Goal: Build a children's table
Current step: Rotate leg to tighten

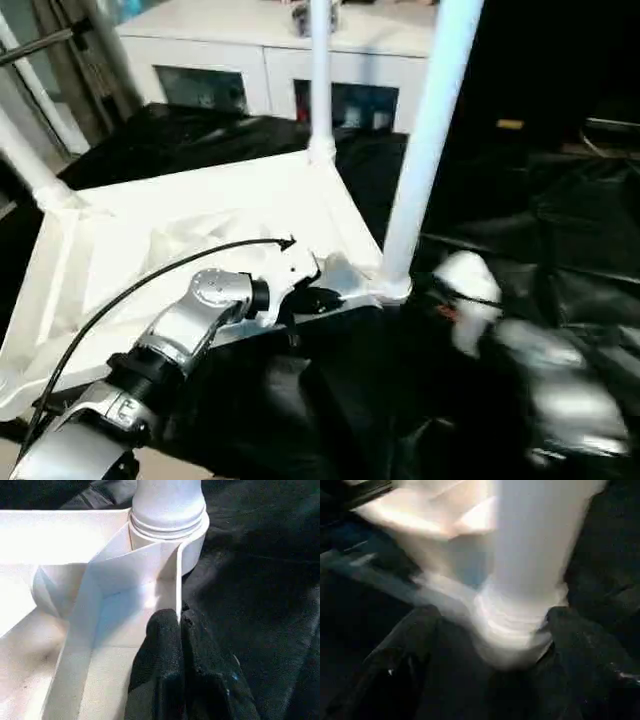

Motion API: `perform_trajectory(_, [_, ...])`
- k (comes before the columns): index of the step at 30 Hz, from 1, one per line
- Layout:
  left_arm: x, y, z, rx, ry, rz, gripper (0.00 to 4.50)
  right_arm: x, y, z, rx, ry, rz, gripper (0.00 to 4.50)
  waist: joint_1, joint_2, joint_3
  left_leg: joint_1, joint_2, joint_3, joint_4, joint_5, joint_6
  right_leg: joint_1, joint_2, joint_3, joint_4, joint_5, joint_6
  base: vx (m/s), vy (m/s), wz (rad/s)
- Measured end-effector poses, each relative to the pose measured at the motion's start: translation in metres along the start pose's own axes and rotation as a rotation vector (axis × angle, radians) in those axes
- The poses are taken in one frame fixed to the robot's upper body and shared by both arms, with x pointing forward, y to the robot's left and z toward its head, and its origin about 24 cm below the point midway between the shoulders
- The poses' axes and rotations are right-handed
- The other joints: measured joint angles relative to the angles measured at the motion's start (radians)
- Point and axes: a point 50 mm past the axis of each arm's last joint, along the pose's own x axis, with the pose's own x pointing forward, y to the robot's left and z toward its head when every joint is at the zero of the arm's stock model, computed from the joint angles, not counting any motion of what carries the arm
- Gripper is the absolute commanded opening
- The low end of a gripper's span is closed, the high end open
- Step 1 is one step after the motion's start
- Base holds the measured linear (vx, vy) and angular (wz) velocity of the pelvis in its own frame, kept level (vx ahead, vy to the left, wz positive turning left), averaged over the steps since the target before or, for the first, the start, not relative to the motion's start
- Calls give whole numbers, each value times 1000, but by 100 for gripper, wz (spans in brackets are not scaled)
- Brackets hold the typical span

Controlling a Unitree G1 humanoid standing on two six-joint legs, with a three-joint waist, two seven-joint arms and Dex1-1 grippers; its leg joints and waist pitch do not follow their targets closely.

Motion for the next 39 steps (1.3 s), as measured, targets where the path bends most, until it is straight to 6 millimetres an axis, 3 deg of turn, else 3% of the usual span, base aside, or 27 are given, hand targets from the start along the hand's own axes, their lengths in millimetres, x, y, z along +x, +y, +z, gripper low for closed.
perform_trajectory(7, [0, 0, 0, 5, -2, -1, 0, -33, -1, -2, 85, 56, 75, 371, -1, 1, 1, 0, 0, 0, 0, 0, 0, 0, 0, 0, 0, 0, 0, 0, 0, 0])
perform_trajectory(15, [-2, 0, 0, 17, -5, -11, 0, -5, 16, -1, 113, -7, 136, 371, 0, 0, 1, -3, 0, 0, 1, 0, 0, -2, 0, -1, 0, 0, 0, 0, 0, 0])
perform_trajectory(19, [-5, 0, 2, 7, -10, -22, 0, -2, 21, 5, 108, -16, 173, 371, 8, -1, 2, -10, 1, 0, 2, 1, 1, -8, 0, -1, 2, 0, 0, 0, 0, 0])
perform_trajectory(21, [-9, 0, 3, -11, -14, -34, 44, 1, 24, 5, 114, -25, 192, 378, 9, -1, 2, -17, 1, 0, 4, 1, 2, -17, 0, -1, 6, 0, 0, 0, 0, 0])
perform_trajectory(23, [-16, 1, 5, -38, -50, -36, 58, 5, 27, 4, 125, -32, 200, 378, 11, -2, 3, -20, 2, 0, 7, 2, 3, -21, 0, -1, 10, 0, 0, 0, 0, 0])
perform_trajectory(39, [-78, -1, 6, -77, -55, -44, 184, 18, 40, 6, 155, -79, 241, 378, 12, -5, 3, -13, 2, 0, 10, 1, -1, -16, 0, 1, 18, 0, 0, 0, 0, 0])
